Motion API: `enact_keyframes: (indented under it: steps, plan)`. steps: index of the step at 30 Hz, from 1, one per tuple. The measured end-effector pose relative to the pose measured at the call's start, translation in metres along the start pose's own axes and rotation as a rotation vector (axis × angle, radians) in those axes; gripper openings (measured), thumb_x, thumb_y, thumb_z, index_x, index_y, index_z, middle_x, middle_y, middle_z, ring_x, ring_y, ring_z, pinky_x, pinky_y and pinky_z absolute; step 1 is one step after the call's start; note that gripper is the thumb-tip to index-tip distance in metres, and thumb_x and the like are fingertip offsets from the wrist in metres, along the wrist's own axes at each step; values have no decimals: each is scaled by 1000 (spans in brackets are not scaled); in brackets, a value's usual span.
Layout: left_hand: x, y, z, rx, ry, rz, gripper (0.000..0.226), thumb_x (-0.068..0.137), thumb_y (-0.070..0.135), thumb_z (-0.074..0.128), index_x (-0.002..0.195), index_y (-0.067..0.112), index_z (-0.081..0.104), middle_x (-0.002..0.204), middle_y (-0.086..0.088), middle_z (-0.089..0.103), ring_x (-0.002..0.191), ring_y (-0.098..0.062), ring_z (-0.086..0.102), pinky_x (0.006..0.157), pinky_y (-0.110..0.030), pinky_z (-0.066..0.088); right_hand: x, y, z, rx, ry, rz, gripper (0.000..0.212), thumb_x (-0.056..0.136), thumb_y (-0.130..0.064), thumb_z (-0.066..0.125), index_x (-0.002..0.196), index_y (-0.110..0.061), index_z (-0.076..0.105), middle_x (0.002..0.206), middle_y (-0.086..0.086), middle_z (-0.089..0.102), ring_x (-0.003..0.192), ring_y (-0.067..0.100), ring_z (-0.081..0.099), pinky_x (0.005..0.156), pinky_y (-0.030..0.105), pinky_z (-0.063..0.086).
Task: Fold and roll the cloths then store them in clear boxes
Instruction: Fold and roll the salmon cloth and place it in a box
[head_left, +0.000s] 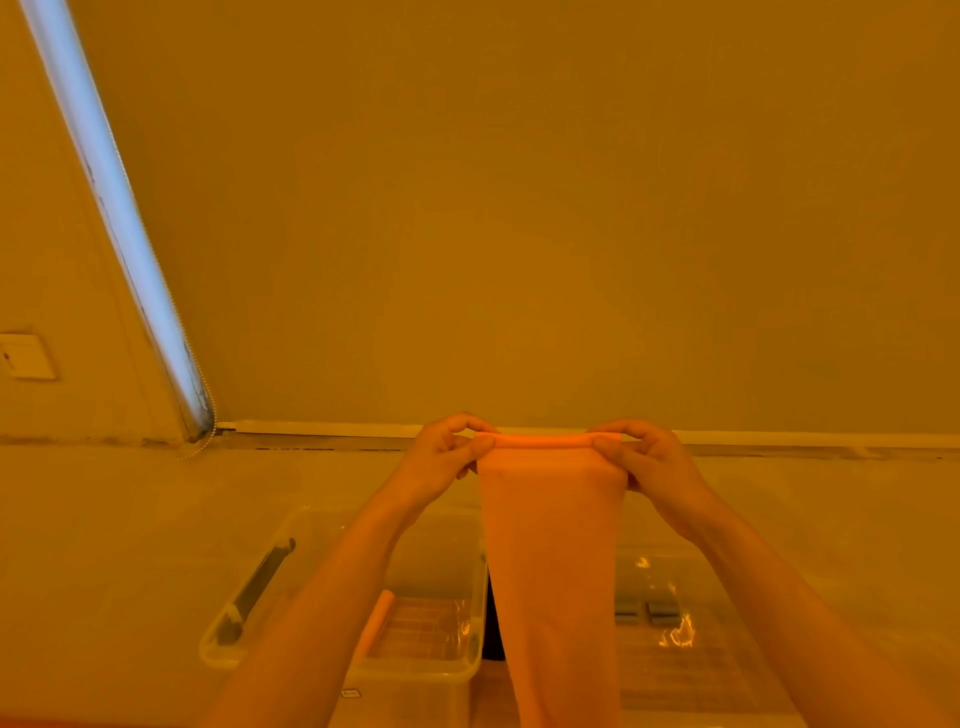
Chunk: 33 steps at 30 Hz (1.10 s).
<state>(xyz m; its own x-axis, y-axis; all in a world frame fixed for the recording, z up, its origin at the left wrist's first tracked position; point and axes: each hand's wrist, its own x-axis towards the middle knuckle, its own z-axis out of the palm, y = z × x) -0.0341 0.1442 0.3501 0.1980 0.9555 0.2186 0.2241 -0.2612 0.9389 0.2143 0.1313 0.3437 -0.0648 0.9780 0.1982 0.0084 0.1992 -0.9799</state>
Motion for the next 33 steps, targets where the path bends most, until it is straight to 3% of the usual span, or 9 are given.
enact_keyframes:
  steps: [3, 7, 10, 14, 18, 21, 24, 28, 33]
  plan:
    - [-1, -2, 0, -63, 32, 17, 15, 87, 14, 63, 94, 25, 71, 67, 12, 63, 63, -3, 54, 58, -18, 41, -1, -1, 0, 44, -5, 4, 15, 90, -8, 57, 101, -10, 67, 71, 4, 63, 61, 10, 57, 51, 18, 46]
    - [0, 3, 2, -164, 32, 16, 21, 85, 3, 61, 94, 19, 71, 67, 17, 66, 61, 5, 55, 58, -15, 40, 0, -3, -1, 148, 8, 37, 22, 88, 3, 52, 96, -11, 67, 73, 3, 63, 65, 12, 56, 54, 18, 47]
    - [1, 5, 2, -138, 61, 34, 13, 87, 13, 63, 91, 19, 74, 74, 11, 68, 62, 6, 54, 56, -13, 40, 0, -5, 1, 156, 11, 34, 16, 88, -2, 54, 95, -8, 67, 82, 5, 64, 74, 14, 55, 65, 26, 44]
    - [1, 4, 1, -101, 77, 60, 18, 85, 8, 65, 98, 19, 70, 67, 12, 68, 59, 6, 54, 56, -13, 40, -1, -4, 3, 119, 25, 11, 14, 87, -5, 58, 94, -13, 68, 81, 6, 66, 74, 16, 57, 63, 23, 47]
    - [0, 2, 1, -23, 74, 19, 24, 84, 12, 67, 105, 23, 66, 73, 7, 68, 60, 6, 56, 58, -13, 42, -1, 0, -1, 96, -3, 34, 27, 87, -5, 59, 112, -14, 63, 93, 7, 70, 82, 16, 64, 75, 30, 52]
    - [-1, -1, 2, -2, 89, 13, 11, 85, 14, 67, 89, 23, 70, 69, 7, 66, 57, 1, 53, 57, -19, 39, -2, 2, 0, 76, 10, 40, 20, 87, -4, 59, 105, -8, 67, 86, 5, 70, 79, 16, 64, 69, 26, 53]
    - [-2, -1, 4, 22, 61, 5, 8, 89, 15, 61, 89, 20, 66, 64, 4, 62, 52, 2, 53, 52, -18, 36, -4, 3, 0, 70, 3, 34, 14, 88, -8, 59, 95, -15, 69, 80, 3, 69, 73, 14, 62, 62, 23, 52]
    - [-4, -1, 6, -4, 53, 21, 12, 90, 18, 61, 92, 26, 69, 65, 9, 61, 56, -1, 52, 54, -18, 40, -7, 2, -4, 56, -9, 31, 18, 89, -12, 59, 104, -15, 68, 84, 6, 68, 72, 14, 62, 57, 22, 50]
    - [-6, 4, 9, -106, 68, 11, 22, 86, 7, 63, 91, 27, 72, 66, 15, 64, 61, 1, 53, 56, -15, 41, -7, 0, -7, 146, 15, 61, 27, 89, 2, 50, 100, -14, 69, 87, 5, 65, 76, 14, 57, 61, 23, 47]
